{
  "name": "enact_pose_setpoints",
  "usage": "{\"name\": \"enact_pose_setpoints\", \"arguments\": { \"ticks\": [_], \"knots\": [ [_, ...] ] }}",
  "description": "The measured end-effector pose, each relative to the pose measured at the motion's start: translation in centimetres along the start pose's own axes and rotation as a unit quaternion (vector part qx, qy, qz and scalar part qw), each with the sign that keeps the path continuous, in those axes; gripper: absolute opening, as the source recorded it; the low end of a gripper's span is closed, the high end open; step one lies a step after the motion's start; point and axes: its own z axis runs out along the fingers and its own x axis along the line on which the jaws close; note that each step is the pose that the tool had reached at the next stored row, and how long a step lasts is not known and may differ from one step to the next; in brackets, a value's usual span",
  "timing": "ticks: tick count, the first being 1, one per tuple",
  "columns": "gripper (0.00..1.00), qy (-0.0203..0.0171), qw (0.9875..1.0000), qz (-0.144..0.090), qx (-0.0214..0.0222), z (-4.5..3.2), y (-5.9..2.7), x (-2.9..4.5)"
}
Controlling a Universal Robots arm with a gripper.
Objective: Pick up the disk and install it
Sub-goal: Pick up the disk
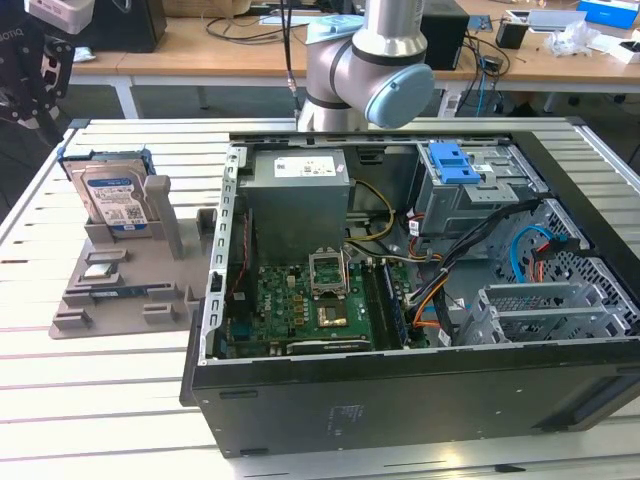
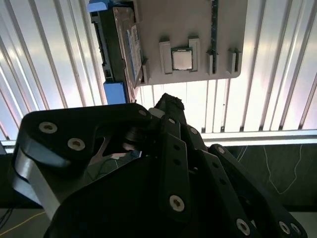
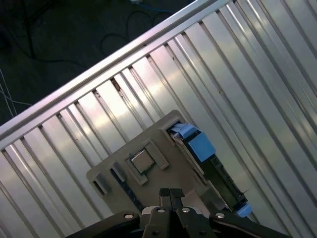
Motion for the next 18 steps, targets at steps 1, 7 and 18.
{"name": "enact_pose_setpoints", "arguments": {
  "ticks": [1, 7, 18],
  "knots": [
    [0.11, 0.0000, 1.0000, -0.003, -0.0001, 0.00, 0.00, 0.00],
    [0.11, 0.0001, 0.9997, -0.024, -0.0006, 0.00, 0.00, 0.00],
    [0.11, 0.0003, 0.9983, -0.059, -0.0016, 0.00, 0.00, 0.00]
  ]
}}
